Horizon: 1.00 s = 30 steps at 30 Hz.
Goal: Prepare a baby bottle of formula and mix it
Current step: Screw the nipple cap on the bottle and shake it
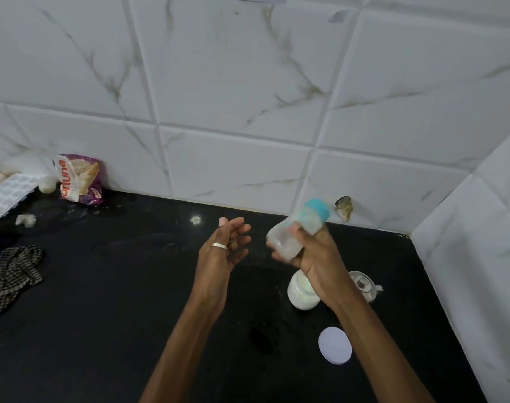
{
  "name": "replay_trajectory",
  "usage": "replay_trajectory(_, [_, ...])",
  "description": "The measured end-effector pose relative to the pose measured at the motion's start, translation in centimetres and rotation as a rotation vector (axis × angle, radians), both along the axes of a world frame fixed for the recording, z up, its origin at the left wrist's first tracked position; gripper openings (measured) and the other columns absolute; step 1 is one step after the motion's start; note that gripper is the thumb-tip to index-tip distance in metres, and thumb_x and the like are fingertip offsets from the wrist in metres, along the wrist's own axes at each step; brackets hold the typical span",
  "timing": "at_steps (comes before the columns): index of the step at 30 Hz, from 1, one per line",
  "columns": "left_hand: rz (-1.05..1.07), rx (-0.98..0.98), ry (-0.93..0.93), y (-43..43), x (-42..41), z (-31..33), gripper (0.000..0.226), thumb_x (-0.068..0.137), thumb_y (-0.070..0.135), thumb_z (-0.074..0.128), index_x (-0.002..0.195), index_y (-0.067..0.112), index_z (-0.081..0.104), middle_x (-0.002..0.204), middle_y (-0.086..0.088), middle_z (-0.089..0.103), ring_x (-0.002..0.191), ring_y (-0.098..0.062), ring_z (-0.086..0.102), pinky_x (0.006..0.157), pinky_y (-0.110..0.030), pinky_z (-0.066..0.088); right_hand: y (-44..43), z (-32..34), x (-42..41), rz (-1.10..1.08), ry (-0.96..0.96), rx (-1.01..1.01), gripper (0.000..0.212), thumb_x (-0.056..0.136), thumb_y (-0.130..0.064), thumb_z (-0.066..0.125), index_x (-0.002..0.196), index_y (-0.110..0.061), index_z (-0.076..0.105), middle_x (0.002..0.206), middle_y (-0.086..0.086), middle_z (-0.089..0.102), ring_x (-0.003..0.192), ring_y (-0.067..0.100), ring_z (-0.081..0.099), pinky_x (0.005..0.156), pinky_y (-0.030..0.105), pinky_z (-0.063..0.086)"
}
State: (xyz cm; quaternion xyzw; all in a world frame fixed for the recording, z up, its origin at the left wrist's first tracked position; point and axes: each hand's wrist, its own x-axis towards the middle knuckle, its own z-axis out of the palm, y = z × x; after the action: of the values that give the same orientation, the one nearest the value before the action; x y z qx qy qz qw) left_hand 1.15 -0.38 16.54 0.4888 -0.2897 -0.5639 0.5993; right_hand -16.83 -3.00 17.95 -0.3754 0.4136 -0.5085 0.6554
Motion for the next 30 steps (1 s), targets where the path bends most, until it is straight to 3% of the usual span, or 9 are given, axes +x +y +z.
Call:
replay_trajectory(3, [-0.012,0.001,-0.013,0.01,-0.15,0.0,0.061,0.085,0.064,0.049,0.12,0.02,0.072,0.117,-0.002,0.077,0.111,-0.02,0.07,0.097,-0.038,0.054,0.55,-0.74,0.16,0.148,0.118,0.008,0.056,0.081,-0.023,0.075,0.132,-0.015,0.054,0.122,0.017,0.063,0.114,0.037,0.068,0.082,0.055,0.06])
replay_trajectory(7, [-0.006,0.003,-0.019,0.05,-0.1,-0.19,0.06,0.086,0.064,0.049,0.12,0.02,0.072,0.117,-0.002,0.077,0.11,-0.02,0.071,0.097,-0.039,0.054,0.61,-0.72,0.44,-0.011,-0.101,0.04,0.058,0.083,-0.028,0.07,0.134,-0.01,0.05,0.12,0.018,0.065,0.11,0.042,0.069,0.08,0.05,0.061])
replay_trajectory(11, [-0.022,0.009,-0.036,-0.01,-0.09,-0.48,0.059,0.087,0.064,0.047,0.121,0.022,0.072,0.117,0.0,0.077,0.112,-0.02,0.071,0.096,-0.038,0.054,1.0,-0.7,0.41,0.149,0.11,0.038,0.058,0.079,-0.023,0.074,0.132,-0.016,0.053,0.124,0.017,0.062,0.115,0.036,0.067,0.084,0.054,0.061])
replay_trajectory(15, [-0.012,0.013,-0.026,-0.05,-0.09,-0.47,0.059,0.086,0.065,0.049,0.119,0.022,0.072,0.116,-0.001,0.077,0.109,-0.019,0.071,0.094,-0.037,0.054,0.35,-0.39,-0.04,-0.014,-0.109,0.022,0.057,0.084,-0.027,0.069,0.134,-0.007,0.049,0.117,0.015,0.066,0.109,0.039,0.07,0.079,0.049,0.061])
replay_trajectory(20, [-0.032,0.011,-0.037,-0.05,-0.13,-0.55,0.059,0.088,0.063,0.046,0.121,0.021,0.071,0.117,-0.001,0.077,0.112,-0.02,0.071,0.095,-0.037,0.054,0.89,-1.0,0.21,0.168,0.096,0.028,0.055,0.081,-0.021,0.074,0.133,-0.016,0.054,0.118,0.013,0.065,0.112,0.033,0.069,0.082,0.054,0.06])
replay_trajectory(24, [-0.014,0.009,-0.031,-0.06,0.05,-0.48,0.058,0.087,0.063,0.047,0.119,0.021,0.072,0.117,-0.002,0.077,0.11,-0.02,0.071,0.097,-0.039,0.054,0.22,-0.77,-0.09,-0.015,-0.129,0.038,0.056,0.088,-0.027,0.07,0.136,-0.007,0.048,0.121,0.019,0.064,0.112,0.04,0.068,0.078,0.047,0.061])
replay_trajectory(28, [-0.02,0.017,-0.035,-0.08,0.01,-0.67,0.06,0.086,0.064,0.047,0.12,0.022,0.072,0.117,-0.002,0.077,0.112,-0.022,0.071,0.097,-0.039,0.054,0.57,-0.85,0.11,0.171,0.11,0.042,0.059,0.08,-0.022,0.074,0.134,-0.016,0.052,0.121,0.015,0.064,0.112,0.033,0.069,0.081,0.051,0.061])
replay_trajectory(30, [-0.022,0.015,-0.039,-0.14,-0.05,-0.7,0.059,0.086,0.064,0.047,0.12,0.022,0.072,0.117,-0.001,0.077,0.112,-0.021,0.071,0.098,-0.039,0.054,0.24,-0.65,0.1,0.111,0.037,0.037,0.057,0.08,-0.022,0.073,0.132,-0.012,0.053,0.119,0.015,0.065,0.109,0.034,0.07,0.079,0.05,0.061])
